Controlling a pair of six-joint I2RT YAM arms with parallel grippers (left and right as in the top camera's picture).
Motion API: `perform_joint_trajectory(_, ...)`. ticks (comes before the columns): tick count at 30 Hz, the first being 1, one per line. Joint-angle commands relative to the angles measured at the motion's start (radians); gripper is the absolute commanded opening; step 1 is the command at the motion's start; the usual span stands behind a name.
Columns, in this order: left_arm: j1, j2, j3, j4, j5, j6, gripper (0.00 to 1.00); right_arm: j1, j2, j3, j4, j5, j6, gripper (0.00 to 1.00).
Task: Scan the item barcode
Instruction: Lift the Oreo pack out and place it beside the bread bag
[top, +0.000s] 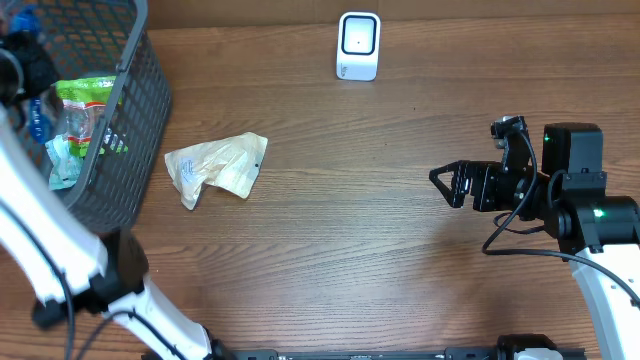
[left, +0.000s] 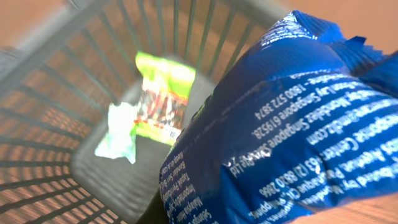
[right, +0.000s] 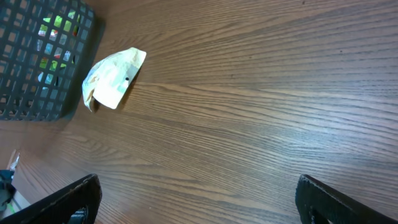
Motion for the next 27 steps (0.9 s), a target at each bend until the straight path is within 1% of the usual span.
perform_joint_trajectory(1, -0.046, -0.083, 0.013, -0.004, 0.07, -0.023, 0.04, 0.006, -0.003, 0.027, 0.007, -0.009, 0.004, 1.0)
perform_joint_trajectory(5, -0.162, -0.106, -0.014, -0.004, 0.091, -0.022, 0.04, 0.006, -0.003, 0.027, 0.008, -0.009, 0.004, 1.0)
perform_joint_trajectory(7, -0.243, -0.106, -0.072, -0.004, 0.092, -0.022, 0.04, 0.006, -0.003, 0.027, 0.012, -0.009, 0.004, 1.0)
perform_joint_trajectory(12, -0.446, -0.091, -0.332, 0.011, 0.03, -0.023, 0.04, 0.006, -0.003, 0.027, 0.023, -0.009, 0.004, 1.0)
perform_joint_trajectory(16, -0.568, -0.045, -0.576, 0.114, -0.033, -0.053, 0.04, 0.006, -0.003, 0.027, 0.037, -0.009, 0.004, 1.0)
perform_joint_trajectory(18, -0.615, -0.012, -0.718, 0.196, -0.05, -0.075, 0.04, 0.006, -0.003, 0.027, 0.044, -0.008, 0.004, 1.0)
perform_joint_trajectory(23, -0.653, 0.062, -0.951, 0.374, -0.085, -0.152, 0.04, 0.006, -0.003, 0.027, 0.043, -0.008, 0.003, 1.0)
perform_joint_trajectory(27, -0.652, 0.116, -1.047, 0.454, -0.085, -0.158, 0.04, 0.006, -0.003, 0.027, 0.043, 0.003, 0.0, 1.0)
